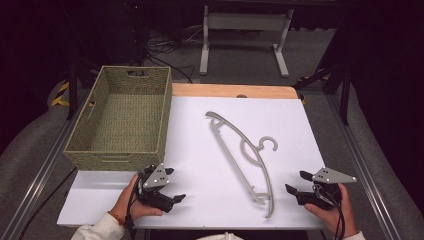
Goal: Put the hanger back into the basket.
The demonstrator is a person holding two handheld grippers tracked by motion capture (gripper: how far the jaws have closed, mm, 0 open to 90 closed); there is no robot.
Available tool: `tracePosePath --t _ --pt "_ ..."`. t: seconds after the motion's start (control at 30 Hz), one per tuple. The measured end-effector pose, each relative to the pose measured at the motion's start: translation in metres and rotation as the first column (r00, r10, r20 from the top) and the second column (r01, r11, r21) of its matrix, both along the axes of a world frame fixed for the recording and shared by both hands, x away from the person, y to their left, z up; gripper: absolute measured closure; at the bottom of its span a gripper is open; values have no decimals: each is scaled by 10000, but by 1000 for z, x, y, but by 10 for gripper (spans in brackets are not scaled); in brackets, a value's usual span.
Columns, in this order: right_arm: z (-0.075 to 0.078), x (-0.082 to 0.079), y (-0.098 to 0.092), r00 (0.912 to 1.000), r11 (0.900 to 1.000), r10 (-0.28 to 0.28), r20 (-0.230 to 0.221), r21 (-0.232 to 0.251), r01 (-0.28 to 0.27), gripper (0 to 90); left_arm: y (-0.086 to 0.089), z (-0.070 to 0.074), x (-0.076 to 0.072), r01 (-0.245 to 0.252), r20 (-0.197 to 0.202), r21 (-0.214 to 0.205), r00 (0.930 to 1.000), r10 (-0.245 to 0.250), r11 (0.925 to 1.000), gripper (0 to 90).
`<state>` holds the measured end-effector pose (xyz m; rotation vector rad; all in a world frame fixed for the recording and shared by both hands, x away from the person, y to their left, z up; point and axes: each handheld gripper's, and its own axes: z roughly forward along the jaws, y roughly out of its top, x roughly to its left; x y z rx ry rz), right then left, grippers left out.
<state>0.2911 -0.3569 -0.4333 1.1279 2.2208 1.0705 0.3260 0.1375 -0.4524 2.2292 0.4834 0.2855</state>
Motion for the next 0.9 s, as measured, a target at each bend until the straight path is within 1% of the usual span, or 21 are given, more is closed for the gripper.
tracePosePath --t 0.07,0.13,0.17,0.23,0.3,0.37,0.4,0.43,0.53,0.57,0.6,0.67,0.8,0.83,0.87,0.9 --pt "0 1 0 9999 10000 37 -101 85 -36 285 0 -1 0 -34 -21 119 10000 35 9999 106" --pt "0 2 1 9999 9999 -2 -106 124 3 300 0 -2 -1 -35 -15 177 10000 35 9998 106" --pt "1 3 2 9998 9997 54 -177 253 -49 315 0 -2 -2 -33 -14 147 10000 33 9999 106" --pt "2 5 5 9998 9997 57 -182 233 -53 330 1 -1 -2 -90 1 119 10000 90 9999 105" --pt "2 9 9 9994 9992 101 -340 396 -88 348 2 -1 -3 -121 -24 59 9999 121 9999 106" --pt "2 12 14 9988 9995 79 -478 323 -64 364 3 -1 -4 -167 77 102 9998 166 9998 105" --pt "3 15 16 9987 9994 85 -511 328 -69 369 4 -1 -4 -188 63 120 9998 188 9998 106" --pt "4 17 18 9986 9992 123 -519 384 -104 383 4 -1 -5 -207 56 166 9998 206 9996 106" --pt "7 27 26 9974 9986 34 -715 537 4 398 4 -1 -5 -212 17 128 9998 212 9997 106" --pt "7 27 26 9974 9986 34 -715 537 4 398 4 -1 -5 -212 17 128 9998 212 9997 106" --pt "8 32 31 9954 9984 40 -955 565 14 402 4 -1 -6 -180 -18 100 9998 180 9998 106" --pt "8 42 39 9901 9963 227 -1385 854 -109 412 4 -1 -7 -151 34 152 9999 151 9998 106" --pt "3 58 54 9857 9995 18 -1685 311 35 424 7 0 -7 -257 17 -58 9997 257 9997 106" --pt "2 60 57 9848 9996 39 -1739 269 8 427 7 1 -6 -237 -17 -69 9997 236 9997 106" --pt "1 65 63 9820 10000 78 -1887 6 -78 434 7 0 -6 -233 -20 -73 9997 233 9997 106" --pt "0 67 66 9813 9999 72 -1922 -128 -99 448 6 0 -6 -218 -12 -48 9998 218 9998 106"
